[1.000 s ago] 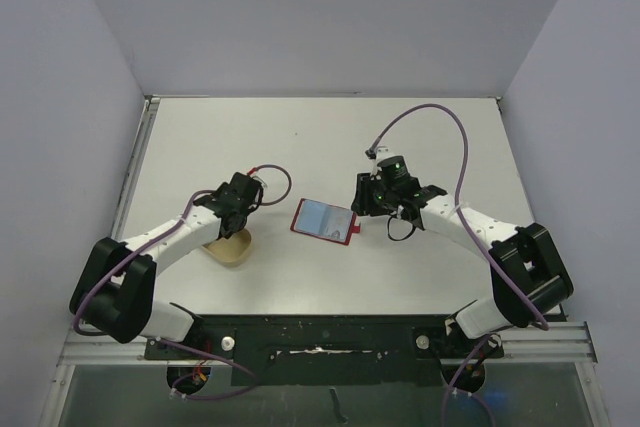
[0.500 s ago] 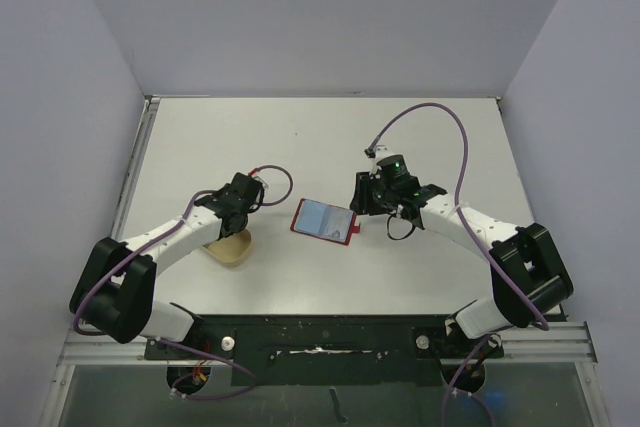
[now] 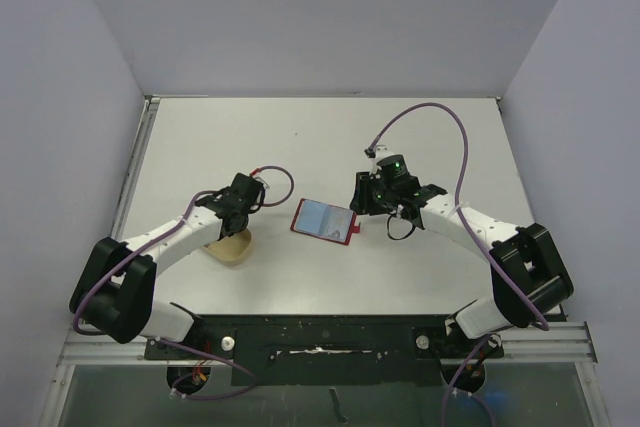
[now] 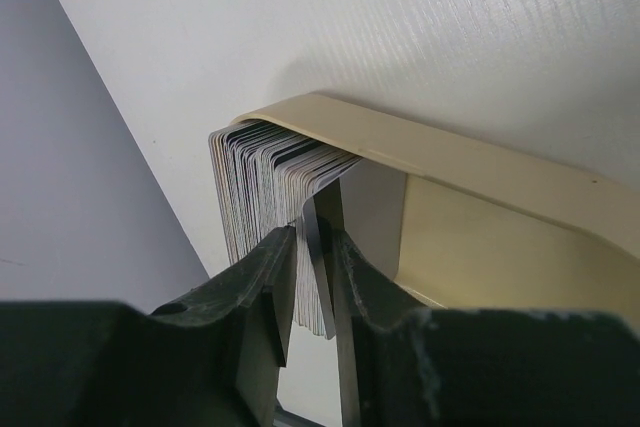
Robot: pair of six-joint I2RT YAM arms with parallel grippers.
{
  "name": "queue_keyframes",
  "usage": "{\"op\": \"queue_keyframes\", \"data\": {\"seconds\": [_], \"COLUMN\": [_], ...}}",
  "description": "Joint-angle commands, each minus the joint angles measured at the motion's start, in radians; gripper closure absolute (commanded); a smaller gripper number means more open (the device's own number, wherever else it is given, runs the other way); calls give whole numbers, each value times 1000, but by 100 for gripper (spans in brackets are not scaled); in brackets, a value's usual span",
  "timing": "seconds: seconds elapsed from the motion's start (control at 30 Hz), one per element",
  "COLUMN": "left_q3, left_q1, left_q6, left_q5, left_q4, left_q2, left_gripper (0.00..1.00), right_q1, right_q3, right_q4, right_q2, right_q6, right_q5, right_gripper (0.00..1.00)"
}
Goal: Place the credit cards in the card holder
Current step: Pick up the credit card from the storage box.
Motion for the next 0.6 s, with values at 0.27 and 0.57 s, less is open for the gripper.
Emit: {"op": "queue_keyframes", "data": {"seconds": [0.27,0.57], "left_q3": [48,86], "left_q1": [-16,-31], "left_q6": [-21,-44], "left_q5": [-2,5], "left_q4": [-32,-88], "left_q2": [-14,-25], "left_gripper": [93,100], "right_q1": [-3,-3], "right_q3": [32,37], "right_q4": [37,32], "right_q2": [-42,-41], "right_q6": [-2,-3], "right_q5": [-8,-9], "right_gripper": [65,65]}}
